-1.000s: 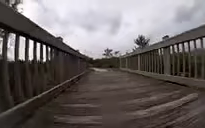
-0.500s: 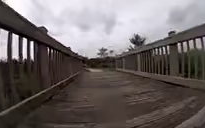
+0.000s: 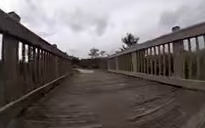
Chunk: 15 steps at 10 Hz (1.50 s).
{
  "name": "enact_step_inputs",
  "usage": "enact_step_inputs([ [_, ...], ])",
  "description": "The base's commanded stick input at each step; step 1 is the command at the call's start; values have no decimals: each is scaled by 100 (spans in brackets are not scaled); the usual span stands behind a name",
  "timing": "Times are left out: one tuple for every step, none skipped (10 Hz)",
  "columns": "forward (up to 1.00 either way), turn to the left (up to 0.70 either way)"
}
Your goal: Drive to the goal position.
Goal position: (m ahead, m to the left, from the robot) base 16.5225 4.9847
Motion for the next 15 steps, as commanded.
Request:
enact_step_inputs([
  [85, 0],
  [85, 0],
  [85, 0],
  [85, 0],
  [85, 0],
  [85, 0],
  [85, 0],
  [85, 0],
  [85, 0],
  [85, 0],
  [85, 0],
  [85, 0],
  [85, 12],
  [85, 34],
  [85, 34],
])
